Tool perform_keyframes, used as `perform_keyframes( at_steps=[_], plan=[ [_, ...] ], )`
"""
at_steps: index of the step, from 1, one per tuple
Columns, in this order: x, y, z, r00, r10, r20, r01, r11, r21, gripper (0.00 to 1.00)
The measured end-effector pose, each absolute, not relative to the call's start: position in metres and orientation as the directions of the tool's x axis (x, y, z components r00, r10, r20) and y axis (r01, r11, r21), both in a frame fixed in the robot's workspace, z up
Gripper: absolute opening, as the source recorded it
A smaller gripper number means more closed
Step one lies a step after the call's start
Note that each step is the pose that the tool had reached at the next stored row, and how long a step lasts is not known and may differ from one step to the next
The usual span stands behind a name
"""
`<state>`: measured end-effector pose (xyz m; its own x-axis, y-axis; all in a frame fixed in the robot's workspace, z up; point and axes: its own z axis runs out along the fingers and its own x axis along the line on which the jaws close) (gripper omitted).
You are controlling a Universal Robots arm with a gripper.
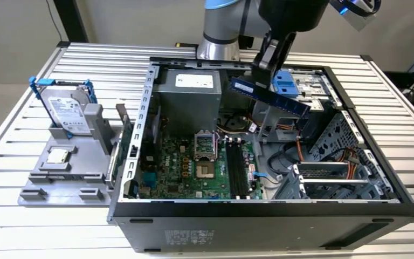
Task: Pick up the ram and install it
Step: 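Insert the ram into the slot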
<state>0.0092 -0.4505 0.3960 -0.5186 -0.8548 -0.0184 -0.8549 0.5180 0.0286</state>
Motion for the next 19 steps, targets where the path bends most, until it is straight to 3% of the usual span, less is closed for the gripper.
perform_keyframes(
  at_steps=[19],
  plan=[
    [0.0092,-0.4505,0.396,-0.585,-0.811,-0.018,-0.811,0.585,0.029,0.0]
  ],
)
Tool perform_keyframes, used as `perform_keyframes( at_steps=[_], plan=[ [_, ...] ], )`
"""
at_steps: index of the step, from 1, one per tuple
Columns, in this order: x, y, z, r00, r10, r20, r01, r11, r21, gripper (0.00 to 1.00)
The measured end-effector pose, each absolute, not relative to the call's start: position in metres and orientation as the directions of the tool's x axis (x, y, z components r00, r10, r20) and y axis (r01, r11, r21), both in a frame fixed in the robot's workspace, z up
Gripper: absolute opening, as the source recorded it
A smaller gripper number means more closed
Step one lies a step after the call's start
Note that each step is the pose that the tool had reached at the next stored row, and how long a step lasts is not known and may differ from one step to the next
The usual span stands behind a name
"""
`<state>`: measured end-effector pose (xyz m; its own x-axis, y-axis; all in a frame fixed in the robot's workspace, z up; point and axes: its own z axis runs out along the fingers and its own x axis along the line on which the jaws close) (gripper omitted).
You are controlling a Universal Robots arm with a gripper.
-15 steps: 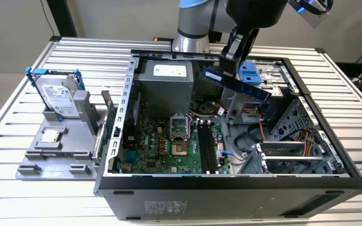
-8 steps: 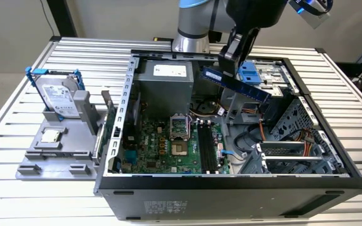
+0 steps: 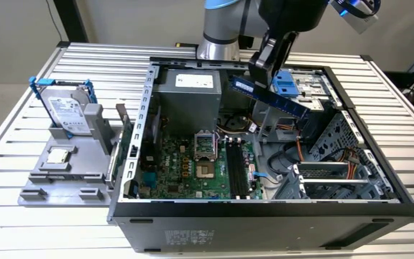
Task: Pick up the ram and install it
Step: 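Insert the ram into the slot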
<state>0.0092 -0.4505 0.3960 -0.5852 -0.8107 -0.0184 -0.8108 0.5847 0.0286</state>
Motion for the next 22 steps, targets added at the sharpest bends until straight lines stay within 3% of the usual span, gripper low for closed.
perform_keyframes(
  at_steps=[22],
  plan=[
    [0.0092,-0.4505,0.396,-0.644,-0.765,-0.018,-0.765,0.644,0.029,0.0]
  ],
)
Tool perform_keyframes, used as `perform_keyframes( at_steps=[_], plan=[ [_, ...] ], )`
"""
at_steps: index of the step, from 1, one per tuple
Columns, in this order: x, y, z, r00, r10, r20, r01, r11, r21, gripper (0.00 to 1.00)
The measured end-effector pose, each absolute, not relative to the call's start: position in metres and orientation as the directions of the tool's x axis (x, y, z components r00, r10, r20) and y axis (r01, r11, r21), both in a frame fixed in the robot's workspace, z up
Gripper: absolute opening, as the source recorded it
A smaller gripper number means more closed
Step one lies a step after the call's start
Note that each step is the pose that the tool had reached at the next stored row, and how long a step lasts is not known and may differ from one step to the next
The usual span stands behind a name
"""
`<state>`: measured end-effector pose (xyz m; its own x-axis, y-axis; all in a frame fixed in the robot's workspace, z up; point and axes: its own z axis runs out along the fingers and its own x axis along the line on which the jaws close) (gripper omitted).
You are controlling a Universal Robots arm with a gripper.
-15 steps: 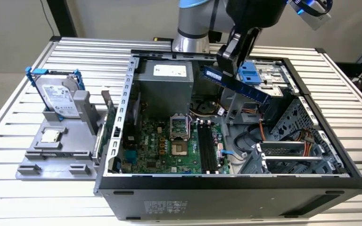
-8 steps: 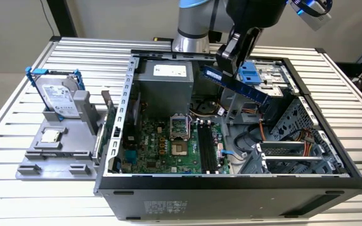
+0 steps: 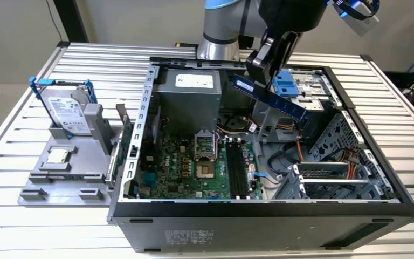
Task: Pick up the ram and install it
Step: 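Insert the ram into the slot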
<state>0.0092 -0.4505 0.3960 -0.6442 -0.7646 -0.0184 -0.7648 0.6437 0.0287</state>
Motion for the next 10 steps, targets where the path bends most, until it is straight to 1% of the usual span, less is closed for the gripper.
perform_keyframes(
  at_steps=[10],
  plan=[
    [0.0092,-0.4505,0.396,-0.682,-0.731,-0.019,-0.731,0.682,0.029,0.0]
  ],
)
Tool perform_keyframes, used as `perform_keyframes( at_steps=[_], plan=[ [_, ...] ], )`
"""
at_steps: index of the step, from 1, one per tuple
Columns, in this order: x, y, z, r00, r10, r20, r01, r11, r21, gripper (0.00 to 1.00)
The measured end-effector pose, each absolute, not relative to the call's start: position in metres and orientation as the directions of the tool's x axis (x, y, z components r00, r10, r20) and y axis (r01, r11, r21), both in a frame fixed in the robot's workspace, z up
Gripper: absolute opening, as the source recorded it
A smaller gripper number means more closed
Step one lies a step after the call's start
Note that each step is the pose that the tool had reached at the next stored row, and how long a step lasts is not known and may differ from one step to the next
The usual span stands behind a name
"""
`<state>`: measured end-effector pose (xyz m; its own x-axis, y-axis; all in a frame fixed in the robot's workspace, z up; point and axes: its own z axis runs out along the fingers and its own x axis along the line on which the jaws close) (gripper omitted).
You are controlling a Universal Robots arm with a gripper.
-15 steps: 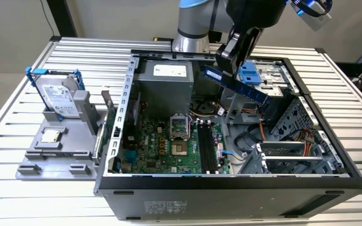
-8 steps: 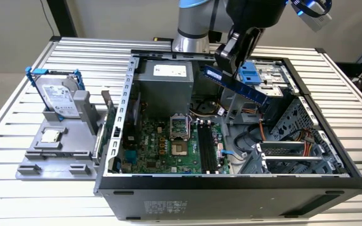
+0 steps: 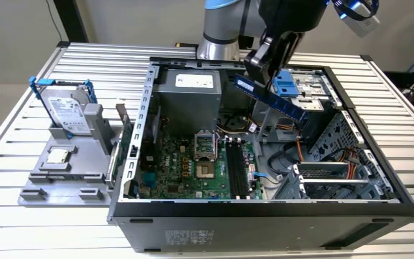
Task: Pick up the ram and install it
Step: 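Insert the ram into the slot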
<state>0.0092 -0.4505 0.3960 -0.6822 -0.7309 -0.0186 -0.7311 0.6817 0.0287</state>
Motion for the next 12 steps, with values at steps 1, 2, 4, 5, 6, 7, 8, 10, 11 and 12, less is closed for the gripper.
perform_keyframes(
  at_steps=[1,2,4,5,6,7,8,10,11,12],
  plan=[
    [0.0092,-0.4505,0.396,-0.69,-0.723,-0.019,-0.724,0.69,0.029,0.0],
    [0.0092,-0.4505,0.396,-0.7,-0.714,-0.019,-0.714,0.699,0.029,0.0],
    [0.0092,-0.4505,0.396,-0.719,-0.695,-0.019,-0.695,0.718,0.029,0.0],
    [0.0092,-0.4505,0.396,-0.728,-0.686,-0.018,-0.686,0.727,0.029,0.0],
    [0.0092,-0.4505,0.396,-0.737,-0.676,-0.018,-0.676,0.736,0.029,0.0],
    [0.0092,-0.4505,0.396,-0.746,-0.666,-0.018,-0.666,0.745,0.029,0.0],
    [0.0092,-0.4505,0.396,-0.755,-0.655,-0.018,-0.656,0.755,0.029,0.0],
    [0.0092,-0.4505,0.396,-0.777,-0.629,-0.018,-0.63,0.776,0.029,0.0],
    [0.0092,-0.4505,0.396,-0.787,-0.616,-0.018,-0.616,0.787,0.029,0.0],
    [0.0092,-0.4505,0.396,-0.798,-0.602,-0.018,-0.603,0.798,0.029,0.0]
  ],
)
